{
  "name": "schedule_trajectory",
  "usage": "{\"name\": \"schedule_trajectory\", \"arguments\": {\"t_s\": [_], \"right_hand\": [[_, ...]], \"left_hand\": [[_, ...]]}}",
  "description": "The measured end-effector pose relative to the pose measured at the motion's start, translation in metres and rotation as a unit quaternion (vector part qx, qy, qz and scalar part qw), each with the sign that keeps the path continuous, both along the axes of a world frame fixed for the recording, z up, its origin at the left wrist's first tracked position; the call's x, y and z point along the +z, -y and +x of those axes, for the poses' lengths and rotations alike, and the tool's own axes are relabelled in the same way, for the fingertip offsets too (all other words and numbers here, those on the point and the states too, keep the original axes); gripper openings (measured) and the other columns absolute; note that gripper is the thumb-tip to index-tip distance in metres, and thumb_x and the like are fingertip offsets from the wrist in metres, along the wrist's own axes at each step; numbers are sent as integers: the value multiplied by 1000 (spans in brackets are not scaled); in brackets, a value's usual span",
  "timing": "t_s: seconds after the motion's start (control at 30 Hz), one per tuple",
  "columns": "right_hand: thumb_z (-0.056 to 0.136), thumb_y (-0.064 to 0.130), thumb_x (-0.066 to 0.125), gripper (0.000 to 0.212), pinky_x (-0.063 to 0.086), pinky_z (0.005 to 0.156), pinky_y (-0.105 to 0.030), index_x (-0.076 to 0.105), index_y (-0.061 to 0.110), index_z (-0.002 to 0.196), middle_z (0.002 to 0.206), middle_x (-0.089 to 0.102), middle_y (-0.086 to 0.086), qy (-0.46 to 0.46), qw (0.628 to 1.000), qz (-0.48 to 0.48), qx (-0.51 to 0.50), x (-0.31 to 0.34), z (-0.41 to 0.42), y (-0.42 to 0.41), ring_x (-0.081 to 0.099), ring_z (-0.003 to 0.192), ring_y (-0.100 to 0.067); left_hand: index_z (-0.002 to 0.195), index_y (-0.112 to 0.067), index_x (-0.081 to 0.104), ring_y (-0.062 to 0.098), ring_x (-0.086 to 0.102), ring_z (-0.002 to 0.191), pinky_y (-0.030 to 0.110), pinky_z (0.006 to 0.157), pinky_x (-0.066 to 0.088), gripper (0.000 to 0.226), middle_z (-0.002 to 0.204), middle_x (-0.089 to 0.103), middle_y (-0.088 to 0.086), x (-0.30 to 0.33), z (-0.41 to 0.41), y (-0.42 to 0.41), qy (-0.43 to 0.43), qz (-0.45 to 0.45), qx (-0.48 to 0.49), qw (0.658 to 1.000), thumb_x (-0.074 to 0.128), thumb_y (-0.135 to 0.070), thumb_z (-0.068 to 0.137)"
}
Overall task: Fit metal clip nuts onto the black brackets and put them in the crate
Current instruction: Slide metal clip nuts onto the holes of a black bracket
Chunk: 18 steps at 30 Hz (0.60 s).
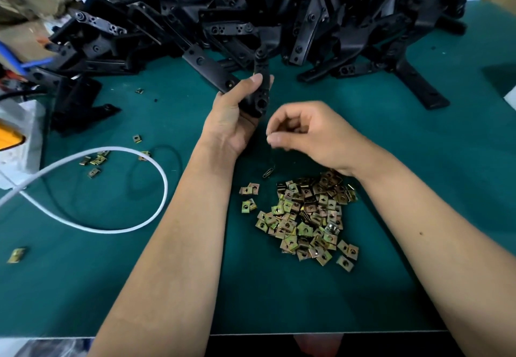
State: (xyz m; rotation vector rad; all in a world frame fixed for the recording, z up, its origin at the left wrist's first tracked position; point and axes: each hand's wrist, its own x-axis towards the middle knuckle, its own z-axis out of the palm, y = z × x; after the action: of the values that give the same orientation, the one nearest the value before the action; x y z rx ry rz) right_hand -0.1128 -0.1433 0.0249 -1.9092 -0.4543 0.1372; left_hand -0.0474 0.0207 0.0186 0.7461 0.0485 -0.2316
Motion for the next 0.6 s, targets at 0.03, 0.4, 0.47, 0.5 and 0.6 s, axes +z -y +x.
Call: {"name": "schedule_trajectory", "arguments": {"t_s": [0.03,0.4,0.47,0.5,0.6], "right_hand": [[93,8,74,6,55,72,-26,72,10,98,79,74,-3,-11,998,45,-33,-2,2,2,66,76,-14],[98,28,71,28,35,51,-23,72,9,77,59,59,-1,-92,917,300,-244,-6,8,2,47,51,-10],[96,28,73,27,35,50,-23,70,9,76,59,59,-1,-104,910,312,-253,-5,8,2,47,51,-10],[96,28,73,28,34,48,-22,69,9,76,58,59,-1,-108,907,316,-258,-4,7,1,46,50,-10],[97,27,72,31,32,43,-20,61,11,73,55,57,0,-110,898,324,-278,-2,6,-2,45,47,-9]], "left_hand": [[97,-3,68,16,76,86,27,72,58,8,92,78,11,0,-1,0,3,12,-1,1000,68,1,90],[109,-10,53,16,71,80,29,69,58,28,91,69,5,-1,-8,12,34,62,-56,996,70,2,89],[96,-13,54,18,70,84,31,75,59,22,92,67,6,-1,-10,16,45,75,-72,994,69,2,89],[92,-13,54,20,69,87,33,80,59,21,94,66,8,-1,-11,18,51,78,-79,993,69,1,90],[87,-10,58,24,67,90,37,87,56,15,96,63,12,-2,-14,25,66,86,-88,990,68,1,91]]}}
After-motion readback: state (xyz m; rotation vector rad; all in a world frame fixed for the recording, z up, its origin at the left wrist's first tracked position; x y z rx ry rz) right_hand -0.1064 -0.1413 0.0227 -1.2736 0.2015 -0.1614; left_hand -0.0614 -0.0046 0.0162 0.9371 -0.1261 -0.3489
